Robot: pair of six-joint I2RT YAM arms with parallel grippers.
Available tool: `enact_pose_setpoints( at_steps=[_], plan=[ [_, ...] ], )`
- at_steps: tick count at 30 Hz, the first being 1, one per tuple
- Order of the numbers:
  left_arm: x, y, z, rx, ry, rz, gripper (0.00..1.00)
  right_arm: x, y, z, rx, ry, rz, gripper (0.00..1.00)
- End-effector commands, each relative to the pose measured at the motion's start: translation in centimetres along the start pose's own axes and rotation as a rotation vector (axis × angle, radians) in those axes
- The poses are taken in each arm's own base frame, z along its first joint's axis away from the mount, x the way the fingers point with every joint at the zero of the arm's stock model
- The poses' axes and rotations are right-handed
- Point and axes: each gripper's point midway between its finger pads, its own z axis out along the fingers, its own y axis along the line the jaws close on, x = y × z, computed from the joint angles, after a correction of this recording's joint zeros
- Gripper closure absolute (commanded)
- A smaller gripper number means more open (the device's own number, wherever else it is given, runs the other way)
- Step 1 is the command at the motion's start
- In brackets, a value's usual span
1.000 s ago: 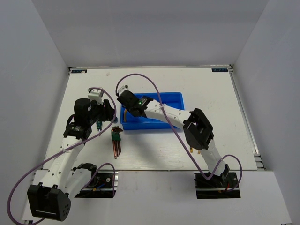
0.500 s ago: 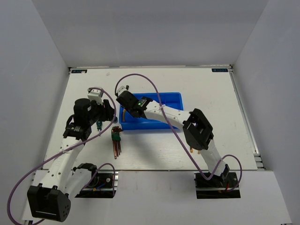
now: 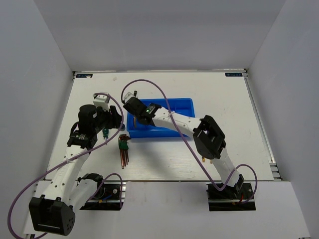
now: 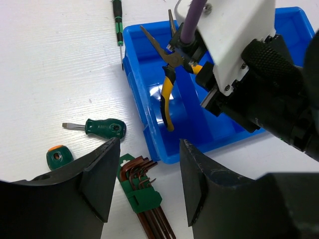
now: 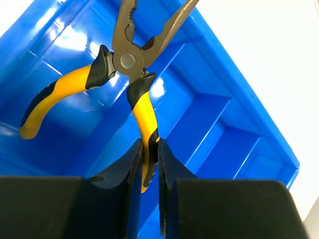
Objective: Sort the tools into containers
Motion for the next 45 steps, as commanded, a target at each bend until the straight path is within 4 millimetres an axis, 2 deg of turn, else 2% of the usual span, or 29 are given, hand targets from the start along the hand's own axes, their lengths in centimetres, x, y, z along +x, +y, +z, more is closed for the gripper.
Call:
enact_pose_setpoints(
  at_steps=[1, 8, 14, 16, 17, 19, 20, 22, 24, 27, 29, 31, 33, 34, 36, 37, 38, 39, 41, 42, 43, 44, 45],
  plan=[
    [-0.7, -0.6, -0.4, 0.025, -0.034, 0.015, 0.38, -1.8, -1.0, -0.1, 0.067, -0.037, -0.024, 1.0],
    [-0.9, -0.6, -0.5, 0.026, -0.043, 0.017, 0.38, -1.4, -0.7, -0.1, 0.056, -0.023, -0.024, 1.0],
    [-0.9, -0.6, -0.5, 0.026, -0.043, 0.017, 0.38, -1.9, -0.6, -0.5, 0.05, -0.038, -0.006, 1.0],
    [-0.9, -0.6, -0.5, 0.026, -0.043, 0.017, 0.38, -1.9, -0.7, -0.7, 0.051, -0.039, -0.005, 0.9],
    [-0.9, -0.6, -0.5, 0.026, -0.043, 0.017, 0.38, -2.2, -0.8, -1.1, 0.048, -0.046, -0.002, 0.79],
    [-0.9, -0.6, -0.5, 0.026, -0.043, 0.017, 0.38, -2.4, -0.9, -1.4, 0.044, -0.056, 0.004, 0.73],
    [-0.9, -0.6, -0.5, 0.026, -0.043, 0.017, 0.38, -2.8, -1.3, -2.1, 0.043, -0.069, 0.012, 0.65],
    [-0.9, -0.6, -0.5, 0.026, -0.043, 0.017, 0.38, -3.0, -1.5, -2.5, 0.042, -0.081, 0.019, 0.63],
    [-0.9, -0.8, -0.5, 0.035, -0.041, 0.017, 0.38, -3.2, -1.7, -3.3, 0.034, -0.096, 0.024, 0.55],
    [-0.9, -0.8, -0.5, 0.035, -0.041, 0.017, 0.38, -3.6, -2.3, -4.1, 0.034, -0.117, 0.04, 0.55],
    [-0.9, -0.8, -0.5, 0.035, -0.041, 0.017, 0.38, -3.7, -2.6, -4.9, 0.025, -0.133, 0.06, 0.56],
    [-0.9, -0.8, -0.5, 0.035, -0.041, 0.017, 0.38, -4.8, -3.4, -6.4, 0.014, -0.189, 0.092, 0.61],
    [-0.9, -0.8, -0.5, 0.035, -0.041, 0.017, 0.38, -4.3, -3.3, -6.4, 0.011, -0.19, 0.089, 0.67],
    [-1.1, -0.8, -0.5, 0.036, -0.05, 0.019, 0.38, -4.5, -3.8, -6.9, 0.013, -0.201, 0.098, 0.73],
    [-1.1, -0.8, -0.5, 0.036, -0.05, 0.019, 0.38, -3.7, -3.8, -6.6, 0.017, -0.18, 0.078, 0.83],
    [-1.1, -0.8, -0.5, 0.036, -0.05, 0.019, 0.38, -3.5, -4.0, -6.7, 0.021, -0.178, 0.077, 1.0],
    [-1.1, -0.8, -0.5, 0.036, -0.05, 0.019, 0.38, -3.3, -4.4, -6.7, 0.031, -0.174, 0.074, 1.0],
    [-1.1, -0.8, -0.5, 0.036, -0.05, 0.019, 0.38, -2.2, -4.2, -6.3, 0.027, -0.15, 0.014, 1.0],
    [-0.7, -0.7, -0.4, 0.035, -0.041, 0.017, 0.38, -1.9, -5.8, -7.2, 0.053, -0.163, 0.007, 1.0],
    [-0.7, -0.7, -0.4, 0.035, -0.041, 0.017, 0.42, -1.4, -6.2, -7.5, 0.043, -0.154, -0.015, 1.0],
    [-0.7, -0.7, -0.4, 0.035, -0.041, 0.017, 0.45, 0.0, -7.6, -8.9, 0.038, -0.158, -0.017, 1.0],
    [-0.7, -0.9, -0.4, 0.045, -0.04, 0.017, 0.5, 0.7, -7.6, -9.0, -0.021, -0.16, -0.023, 1.0],
    [-0.7, -0.9, -0.4, 0.046, -0.04, 0.017, 0.6, 2.9, -7.6, -8.8, -0.049, -0.12, -0.028, 1.0]
  ],
)
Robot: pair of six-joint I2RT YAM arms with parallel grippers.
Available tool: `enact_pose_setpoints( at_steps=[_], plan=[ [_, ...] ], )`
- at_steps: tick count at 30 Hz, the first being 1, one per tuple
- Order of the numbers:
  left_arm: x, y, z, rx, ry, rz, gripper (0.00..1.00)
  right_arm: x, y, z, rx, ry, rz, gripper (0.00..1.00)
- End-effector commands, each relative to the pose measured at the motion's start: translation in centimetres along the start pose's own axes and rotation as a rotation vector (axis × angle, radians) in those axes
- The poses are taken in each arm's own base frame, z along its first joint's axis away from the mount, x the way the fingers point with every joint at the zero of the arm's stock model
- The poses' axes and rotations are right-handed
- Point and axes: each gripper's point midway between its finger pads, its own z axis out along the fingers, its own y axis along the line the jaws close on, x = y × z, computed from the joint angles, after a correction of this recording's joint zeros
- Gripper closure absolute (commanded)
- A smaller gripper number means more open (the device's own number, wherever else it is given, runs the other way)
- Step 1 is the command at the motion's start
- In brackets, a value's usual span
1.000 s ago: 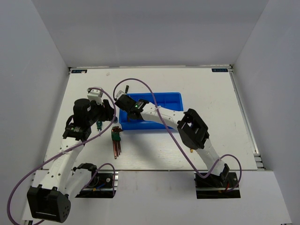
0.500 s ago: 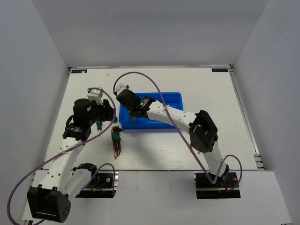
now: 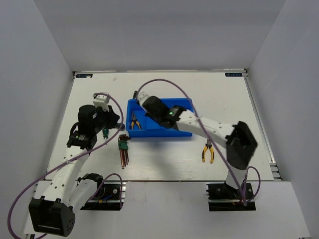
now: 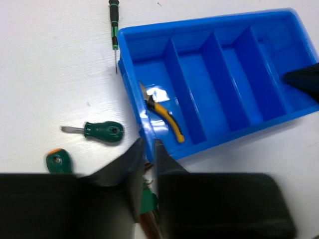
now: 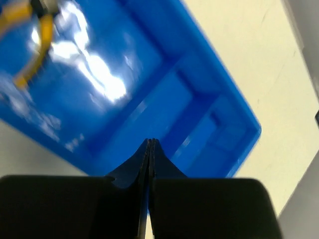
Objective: Sort the tools into containers
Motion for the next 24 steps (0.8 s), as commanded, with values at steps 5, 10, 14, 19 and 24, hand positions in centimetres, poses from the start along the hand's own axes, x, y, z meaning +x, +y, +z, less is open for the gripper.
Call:
enact_pose_setpoints(
  at_steps=[5, 10, 14, 19, 24],
  plan=[
    [0.4, -2.0, 0.3, 0.123, 0.012, 0.02, 1.0, 8.0, -8.8, -7.0, -0.02, 0.013, 0.141, 0.66],
    [0.3, -3.6, 0.5, 0.22, 0.013, 0.024, 0.34, 18.8, -7.5, -10.1, -0.097, 0.239, 0.311, 0.67],
    [-0.6, -5.3, 0.5, 0.317, 0.001, 0.007, 0.25, 25.1, -4.8, -11.2, -0.149, 0.414, 0.445, 0.62],
    [-1.4, -6.8, 0.6, 0.384, -0.007, -0.005, 0.3, 28.2, -3.6, -12.1, -0.215, 0.511, 0.635, 0.4],
    [-1.4, -6.5, 1.2, 0.369, 0.002, -0.01, 0.46, 29.5, -2.1, -11.8, -0.329, 0.624, 0.763, 0.38]
  ],
)
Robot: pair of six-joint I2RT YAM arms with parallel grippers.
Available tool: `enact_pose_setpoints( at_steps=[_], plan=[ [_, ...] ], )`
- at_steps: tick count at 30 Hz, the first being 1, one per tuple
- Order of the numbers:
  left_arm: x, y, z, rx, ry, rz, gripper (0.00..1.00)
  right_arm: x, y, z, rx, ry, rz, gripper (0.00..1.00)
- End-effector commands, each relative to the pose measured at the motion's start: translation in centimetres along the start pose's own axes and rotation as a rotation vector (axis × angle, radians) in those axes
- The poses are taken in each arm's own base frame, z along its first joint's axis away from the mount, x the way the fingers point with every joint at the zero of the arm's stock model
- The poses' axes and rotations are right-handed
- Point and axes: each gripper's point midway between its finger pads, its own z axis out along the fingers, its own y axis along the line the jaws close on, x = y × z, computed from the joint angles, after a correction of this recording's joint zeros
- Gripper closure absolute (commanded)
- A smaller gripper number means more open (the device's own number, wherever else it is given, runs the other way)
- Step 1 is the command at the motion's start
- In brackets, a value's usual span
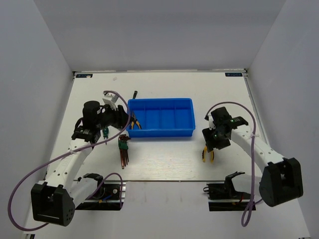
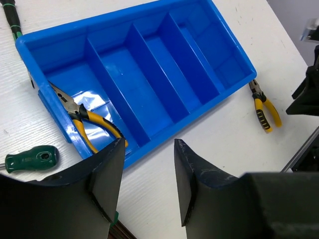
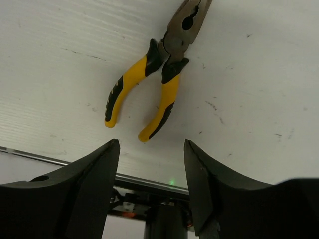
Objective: Sort the tools into containers
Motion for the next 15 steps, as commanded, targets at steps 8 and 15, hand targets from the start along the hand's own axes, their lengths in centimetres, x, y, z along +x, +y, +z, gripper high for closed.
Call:
enact_pose_setpoints(
  at_steps=[8, 15],
  plan=[
    [-0.9, -0.9, -0.3, 0.024, -0.037, 0.043, 0.43, 0.0, 0.2, 2.1, -0.089, 0.068, 0.121, 0.6],
    [-0.7, -0.8, -0.2, 0.023, -0.029, 0.038, 0.43, 0.1, -0.5, 2.9, -0.068, 0.098, 0.146, 0.64]
  ],
)
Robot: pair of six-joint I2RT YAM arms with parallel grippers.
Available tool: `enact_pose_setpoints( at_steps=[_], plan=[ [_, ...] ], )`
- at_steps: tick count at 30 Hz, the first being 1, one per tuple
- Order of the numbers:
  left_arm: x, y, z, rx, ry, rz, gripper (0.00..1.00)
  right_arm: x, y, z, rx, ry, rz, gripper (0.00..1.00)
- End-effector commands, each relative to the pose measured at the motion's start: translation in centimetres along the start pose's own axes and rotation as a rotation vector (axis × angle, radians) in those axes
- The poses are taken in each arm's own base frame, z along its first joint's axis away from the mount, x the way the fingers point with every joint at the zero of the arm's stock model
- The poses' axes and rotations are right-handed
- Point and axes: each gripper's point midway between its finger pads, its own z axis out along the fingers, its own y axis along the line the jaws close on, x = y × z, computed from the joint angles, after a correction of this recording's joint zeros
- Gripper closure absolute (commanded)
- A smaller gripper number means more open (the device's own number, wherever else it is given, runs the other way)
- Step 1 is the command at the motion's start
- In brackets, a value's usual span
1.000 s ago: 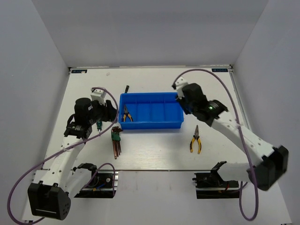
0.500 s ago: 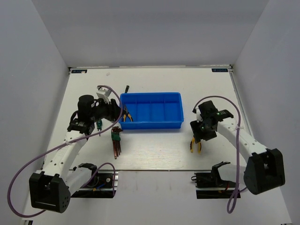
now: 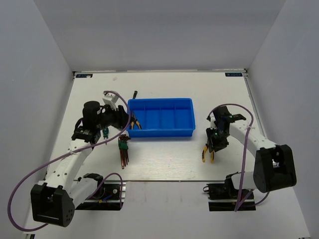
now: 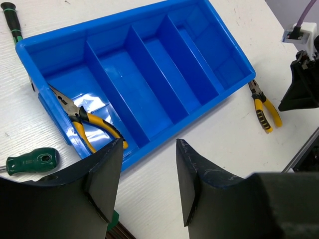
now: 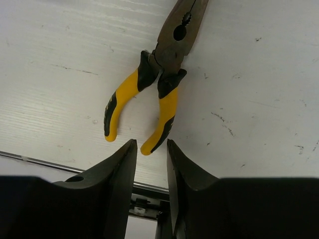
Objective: Sort the tools into containers
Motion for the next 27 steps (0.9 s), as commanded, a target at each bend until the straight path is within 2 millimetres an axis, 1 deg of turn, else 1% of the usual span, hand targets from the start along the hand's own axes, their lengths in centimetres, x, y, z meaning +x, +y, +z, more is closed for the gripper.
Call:
enact_pose_setpoints(
  at_steps=[1, 4, 6, 10, 11, 14, 15, 16, 17, 19, 21, 23, 24, 25, 26, 27],
  plan=[
    [-0.6, -0.4, -0.2, 0.013, -0.023, 0.025, 0.43, -0.4, -0.4, 0.8, 0.012, 0.019, 0.022, 0.64],
    [-0.7, -0.5, -0.5, 0.006, -0.035, 0.031, 0.43, -0.1, -0.5, 2.0, 0.012, 0.067, 0.044, 0.64],
    [-0.7, -0.5, -0.5, 0.006, -0.035, 0.031, 0.43, 0.1, -0.7, 2.4, 0.022, 0.082, 0.051, 0.64],
    [-0.7, -0.5, -0.5, 0.006, -0.035, 0.031, 0.43, 0.2, -1.6, 3.1, 0.07, 0.096, 0.063, 0.64],
    [-0.7, -0.5, -0.5, 0.006, -0.035, 0.031, 0.43, 0.1, -2.3, 3.3, 0.105, 0.091, 0.066, 0.64],
    [-0.7, -0.5, -0.5, 0.006, -0.035, 0.031, 0.43, 0.5, -2.6, 4.2, 0.125, 0.132, 0.087, 0.65],
    [-0.9, -0.6, -0.7, 0.007, -0.043, 0.036, 0.43, 0.5, -2.7, 4.4, 0.124, 0.142, 0.097, 0.68],
    [-0.9, -0.6, -0.7, 0.007, -0.043, 0.036, 0.43, 0.9, -2.7, 5.0, 0.128, 0.181, 0.101, 0.69],
    [-0.9, -0.6, -0.7, 0.007, -0.043, 0.036, 0.43, 1.1, -2.8, 5.1, 0.131, 0.192, 0.106, 0.74],
    [-1.1, -0.8, -0.9, 0.009, -0.052, 0.041, 0.43, 1.2, -2.7, 5.5, 0.13, 0.216, 0.115, 0.76],
    [-1.1, -0.8, -0.9, 0.009, -0.052, 0.041, 0.43, 1.2, -2.6, 5.5, 0.116, 0.223, 0.126, 0.9],
    [-1.1, -0.8, -0.9, 0.009, -0.052, 0.041, 0.43, 1.2, -2.6, 5.4, 0.108, 0.22, 0.131, 0.96],
    [-1.1, -0.8, -0.9, 0.009, -0.052, 0.041, 0.43, 1.0, -2.8, 5.2, 0.111, 0.21, 0.139, 0.98],
    [-1.1, -0.8, -0.9, 0.009, -0.052, 0.041, 0.43, 0.6, -3.0, 4.6, 0.116, 0.176, 0.137, 1.0],
    [-1.1, -0.8, -0.9, 0.009, -0.052, 0.041, 0.43, 0.1, -3.2, 4.3, 0.119, 0.149, 0.143, 1.0],
    [-1.1, -0.8, -0.9, 0.009, -0.052, 0.041, 0.43, -1.2, -4.0, 2.7, 0.157, 0.058, 0.143, 1.0]
  ],
)
